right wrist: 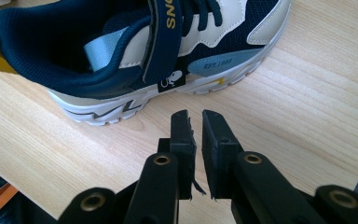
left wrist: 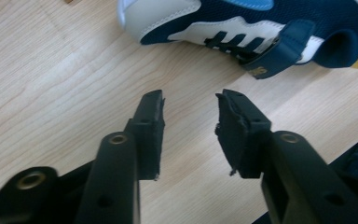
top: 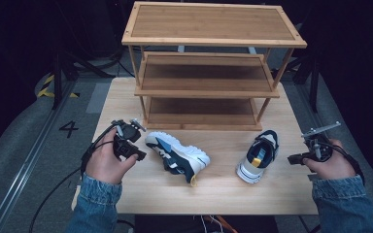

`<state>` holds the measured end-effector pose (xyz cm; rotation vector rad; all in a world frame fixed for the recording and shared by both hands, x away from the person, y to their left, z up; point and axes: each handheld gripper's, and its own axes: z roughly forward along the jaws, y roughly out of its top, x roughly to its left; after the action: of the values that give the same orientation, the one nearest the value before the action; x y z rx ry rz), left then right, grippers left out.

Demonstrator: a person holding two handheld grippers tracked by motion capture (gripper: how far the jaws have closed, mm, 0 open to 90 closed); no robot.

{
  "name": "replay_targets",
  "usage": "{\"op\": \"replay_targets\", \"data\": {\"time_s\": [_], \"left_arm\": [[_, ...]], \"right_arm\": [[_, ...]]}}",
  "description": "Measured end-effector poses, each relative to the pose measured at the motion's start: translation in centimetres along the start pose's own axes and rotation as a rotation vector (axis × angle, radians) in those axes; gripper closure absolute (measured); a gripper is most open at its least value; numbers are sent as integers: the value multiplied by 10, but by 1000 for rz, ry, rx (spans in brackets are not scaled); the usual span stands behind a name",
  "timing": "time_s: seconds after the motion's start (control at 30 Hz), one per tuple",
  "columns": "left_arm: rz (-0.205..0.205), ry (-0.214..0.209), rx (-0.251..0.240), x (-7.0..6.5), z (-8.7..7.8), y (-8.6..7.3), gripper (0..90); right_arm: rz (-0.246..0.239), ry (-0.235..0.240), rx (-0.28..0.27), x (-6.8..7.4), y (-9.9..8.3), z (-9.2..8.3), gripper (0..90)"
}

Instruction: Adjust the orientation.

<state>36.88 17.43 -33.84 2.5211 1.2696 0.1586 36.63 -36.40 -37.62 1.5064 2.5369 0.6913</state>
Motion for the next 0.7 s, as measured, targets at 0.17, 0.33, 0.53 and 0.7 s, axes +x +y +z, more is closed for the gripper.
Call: {"op": "replay_targets", "data": {"time_s": [0.17, 0.33, 0.53, 0.7], "left_arm": [[43, -42, -26, -10, -2, 8, 834], [85, -100, -111, -25, 6, 24, 900], [136, -106, -78, -41, 18, 45, 900], [161, -115, -68, -50, 26, 60, 900]], "right_arm": [[24, 5, -9, -2, -6, -2, 835], [39, 7, -20, -4, -14, -6, 835], [55, -4, -29, -5, -26, -10, 832], [60, -5, -34, -4, -35, -8, 829]]}}
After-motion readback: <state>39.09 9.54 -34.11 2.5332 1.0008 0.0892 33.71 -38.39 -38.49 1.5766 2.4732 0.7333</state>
